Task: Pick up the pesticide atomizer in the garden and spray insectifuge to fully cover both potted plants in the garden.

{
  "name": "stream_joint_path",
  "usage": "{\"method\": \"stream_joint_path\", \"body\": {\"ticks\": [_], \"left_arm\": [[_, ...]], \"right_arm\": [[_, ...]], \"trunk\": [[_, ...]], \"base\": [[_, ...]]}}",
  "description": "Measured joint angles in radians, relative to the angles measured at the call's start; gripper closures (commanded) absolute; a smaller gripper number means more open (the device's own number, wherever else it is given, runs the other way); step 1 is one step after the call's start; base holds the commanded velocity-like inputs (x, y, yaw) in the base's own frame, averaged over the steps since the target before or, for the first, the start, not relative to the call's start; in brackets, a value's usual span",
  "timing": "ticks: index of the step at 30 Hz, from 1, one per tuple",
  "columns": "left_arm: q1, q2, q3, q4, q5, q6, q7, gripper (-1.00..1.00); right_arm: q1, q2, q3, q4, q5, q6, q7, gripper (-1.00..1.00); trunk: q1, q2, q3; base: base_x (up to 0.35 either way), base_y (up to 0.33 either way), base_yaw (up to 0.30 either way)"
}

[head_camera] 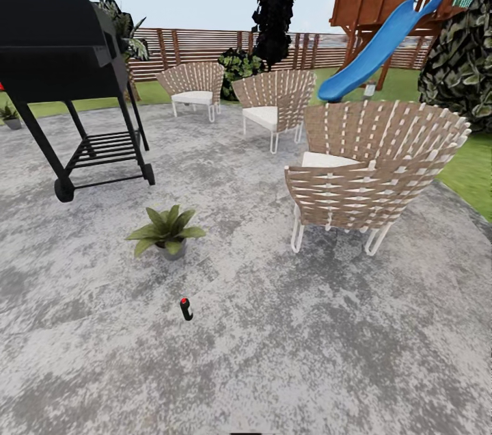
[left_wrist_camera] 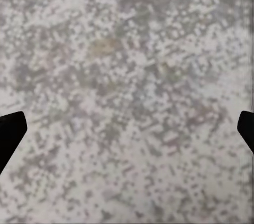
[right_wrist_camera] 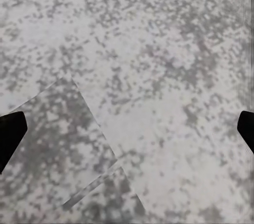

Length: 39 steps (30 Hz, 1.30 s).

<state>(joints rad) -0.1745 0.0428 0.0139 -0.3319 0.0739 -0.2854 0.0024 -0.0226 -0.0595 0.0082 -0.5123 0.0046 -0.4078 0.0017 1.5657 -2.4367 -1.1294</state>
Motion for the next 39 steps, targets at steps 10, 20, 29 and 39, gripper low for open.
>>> {"method": "stream_joint_path", "body": {"ticks": [10,20,29,39], "left_arm": [[-0.006,-0.001,-0.005,-0.011,0.000,0.006,-0.002,-1.00],[-0.154,-0.006,-0.009,-0.003,-0.004,0.021,-0.008,-1.00],[-0.297,-0.014,-0.012,-0.002,-0.010,0.108,-0.004,-1.00],[-0.359,0.000,-0.004,-0.002,-0.001,0.145,0.000,-1.00]], "right_arm": [[0.000,0.002,-0.001,-0.003,0.000,0.001,0.001,-1.00],[0.000,0.000,-0.005,-0.162,-0.002,0.002,-0.004,-1.00],[-0.030,0.000,-0.004,-0.316,-0.002,0.010,-0.004,-1.00],[-0.150,-0.001,-0.005,-0.316,-0.002,0.135,-0.002,-1.00]], "trunk": [[0.000,0.000,0.000],[0.000,0.000,0.000],[0.000,0.000,0.000],[0.000,0.000,0.000]], "base": [[0.000,-0.010,0.000],[0.000,0.000,0.000],[0.000,0.000,0.000],[0.000,0.000,0.000]]}}
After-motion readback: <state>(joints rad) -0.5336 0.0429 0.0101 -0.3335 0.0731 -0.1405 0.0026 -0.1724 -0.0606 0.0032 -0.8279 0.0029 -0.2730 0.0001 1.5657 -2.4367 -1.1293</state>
